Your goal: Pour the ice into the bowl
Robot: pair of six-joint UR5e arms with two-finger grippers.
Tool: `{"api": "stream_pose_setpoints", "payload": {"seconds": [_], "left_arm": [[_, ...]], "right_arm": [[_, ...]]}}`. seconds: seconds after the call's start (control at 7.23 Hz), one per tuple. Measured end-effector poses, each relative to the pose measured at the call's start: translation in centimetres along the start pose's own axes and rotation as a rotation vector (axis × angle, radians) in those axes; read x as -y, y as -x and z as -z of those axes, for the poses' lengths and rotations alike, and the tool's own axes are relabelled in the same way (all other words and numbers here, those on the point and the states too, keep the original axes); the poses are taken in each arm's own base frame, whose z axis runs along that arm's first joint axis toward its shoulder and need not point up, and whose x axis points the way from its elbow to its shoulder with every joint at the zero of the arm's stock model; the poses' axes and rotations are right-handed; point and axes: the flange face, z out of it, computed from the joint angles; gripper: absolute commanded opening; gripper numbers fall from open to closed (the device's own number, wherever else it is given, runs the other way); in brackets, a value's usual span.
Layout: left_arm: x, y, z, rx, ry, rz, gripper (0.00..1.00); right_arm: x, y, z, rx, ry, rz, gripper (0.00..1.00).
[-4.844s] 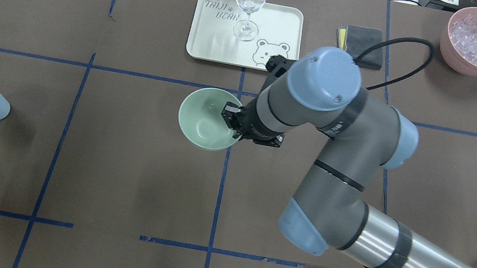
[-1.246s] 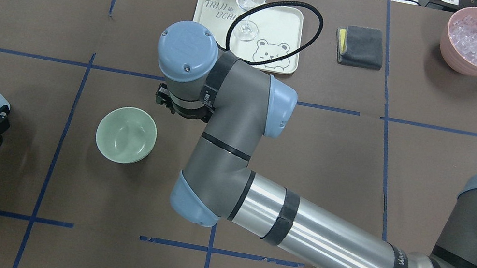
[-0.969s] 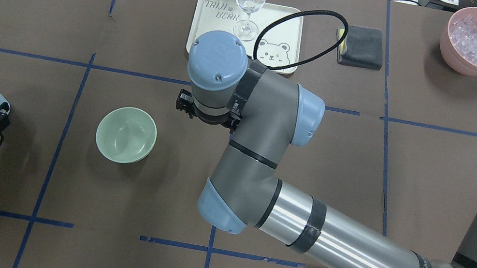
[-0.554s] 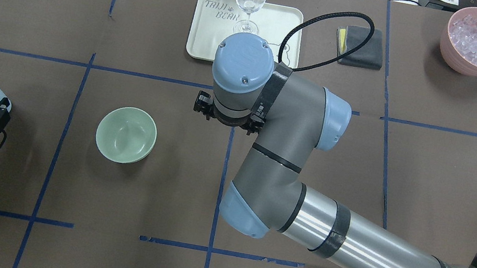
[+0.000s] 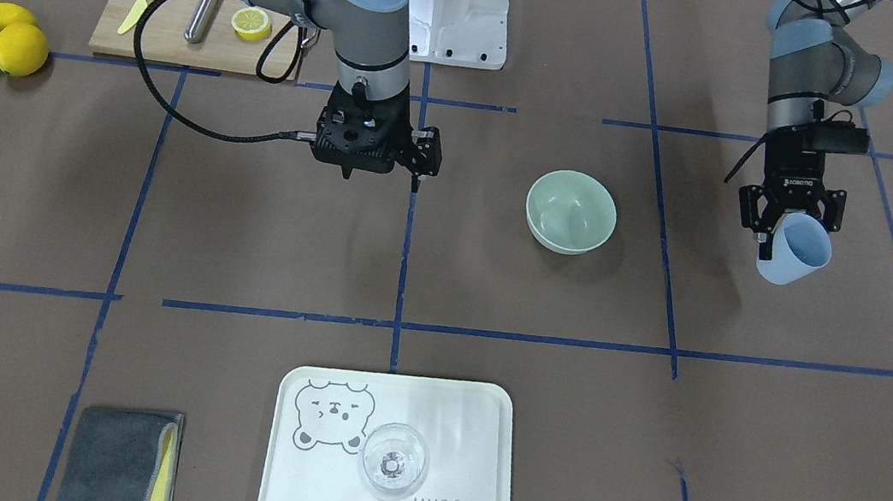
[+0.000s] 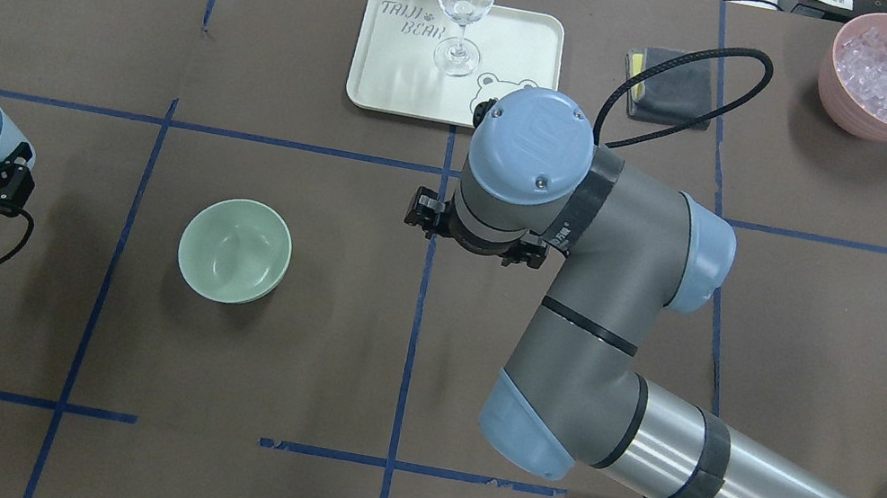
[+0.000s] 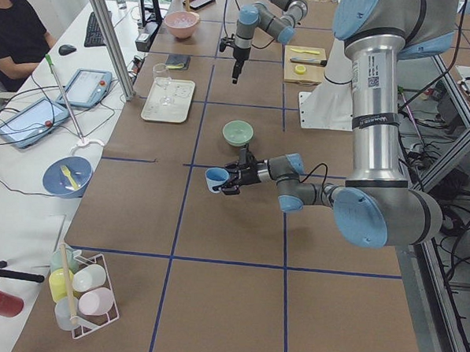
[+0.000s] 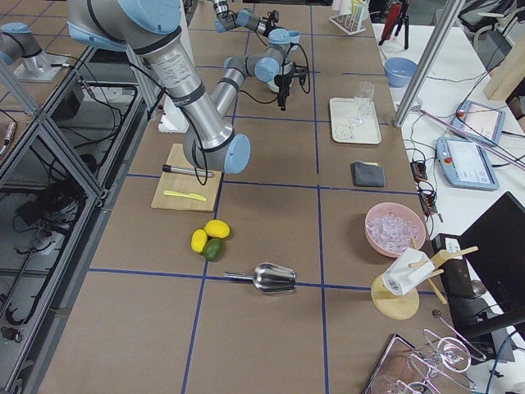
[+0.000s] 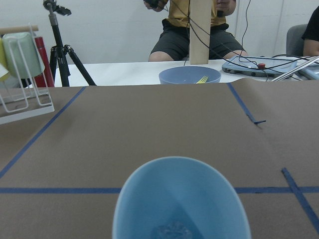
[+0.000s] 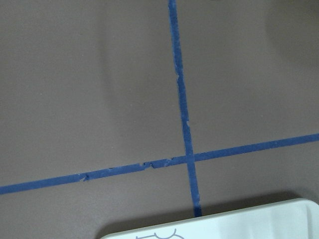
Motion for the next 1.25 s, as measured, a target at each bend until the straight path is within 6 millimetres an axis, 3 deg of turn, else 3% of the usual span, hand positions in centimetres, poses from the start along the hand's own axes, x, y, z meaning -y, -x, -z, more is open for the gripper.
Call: {"api": "stream_pose_setpoints", "payload": {"seconds": [0.28, 0.83, 1.25], "left_arm": [[1.5, -2.8, 0.0, -0.025, -0.034, -0.002, 0.0], [3.7, -7.4, 0.2, -0.056, -0.086, -0.228, 0.0], [5.0, -8.5, 0.4, 0.01, -0.122, -0.507, 0.0]], "right_arm": [[-0.2, -1.9, 0.5, 0.004, -0.004, 0.001, 1.0], [-0.9, -8.7, 1.4, -0.001, -0.012, 0.04, 1.0], [-0.8, -9.5, 1.4, -0.004, -0.015, 0.039, 1.0]]}}
